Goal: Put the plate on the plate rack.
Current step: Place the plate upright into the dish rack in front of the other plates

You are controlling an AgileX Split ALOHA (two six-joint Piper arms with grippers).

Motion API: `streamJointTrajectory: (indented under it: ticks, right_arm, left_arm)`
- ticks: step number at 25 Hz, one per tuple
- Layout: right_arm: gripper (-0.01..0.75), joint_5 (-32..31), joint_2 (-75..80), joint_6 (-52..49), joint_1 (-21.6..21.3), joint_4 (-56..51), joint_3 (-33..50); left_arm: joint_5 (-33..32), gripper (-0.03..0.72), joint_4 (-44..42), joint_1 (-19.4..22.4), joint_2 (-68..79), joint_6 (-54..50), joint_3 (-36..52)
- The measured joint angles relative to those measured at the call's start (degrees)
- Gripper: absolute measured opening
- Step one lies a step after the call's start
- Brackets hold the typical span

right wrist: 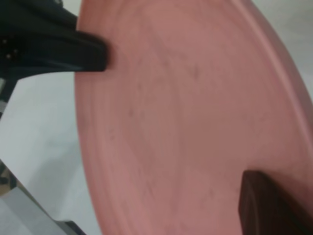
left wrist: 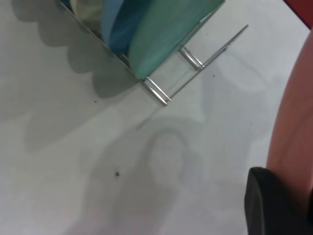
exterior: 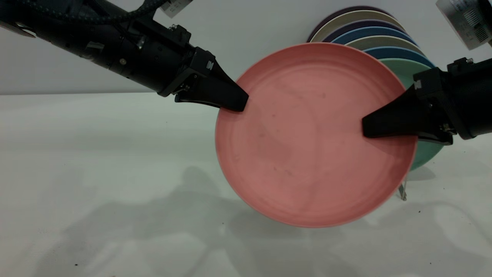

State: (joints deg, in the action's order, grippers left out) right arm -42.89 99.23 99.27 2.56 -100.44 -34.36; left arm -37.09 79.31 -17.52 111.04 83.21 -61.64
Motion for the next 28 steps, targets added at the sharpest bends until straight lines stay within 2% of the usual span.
streamJointTrajectory:
  ticks: [3, 6, 9, 11, 15, 18, 23, 28]
  right_arm:
    - [0.073, 2.54, 0.00, 0.08, -2.44, 3.04, -0.05]
    - [0.073, 6.73, 0.11, -0.20, -6.69, 5.86, -0.05]
    - [0.073, 5.18, 0.11, -0.49, -9.88, 8.47, -0.05]
    - [0.073, 3.96, 0.11, -0.63, -11.23, 10.27, -0.05]
    - [0.073, 3.65, -1.58, 1.58, -11.75, 16.62, -0.05]
    - [0.073, 4.45, -4.87, 7.10, -11.75, 19.73, -0.05]
    - [0.073, 7.93, -9.93, 21.95, -11.75, 21.97, -1.33]
    - [0.073, 7.69, -11.28, 22.31, -11.75, 29.72, -7.04]
  left_arm:
    - [-1.09, 0.135, -0.09, 0.60, -0.18, -0.85, 0.00]
    - [-1.39, 0.251, -1.00, 3.56, -1.15, -2.02, 0.00]
    - [-1.92, 0.377, -1.24, 8.22, -2.15, -2.77, 0.00]
    - [-1.92, 0.432, -1.31, 11.77, -2.35, -3.82, 0.00]
    - [-1.92, 0.459, -1.53, 17.45, -2.35, -6.92, 0.00]
    - [-1.92, 0.459, -2.31, 20.14, -2.35, -8.49, 0.00]
    - [-2.03, 0.459, -5.82, 20.84, -2.35, -9.52, 0.00]
    - [-2.14, 0.459, -7.16, 20.84, -2.35, -9.56, 0.00]
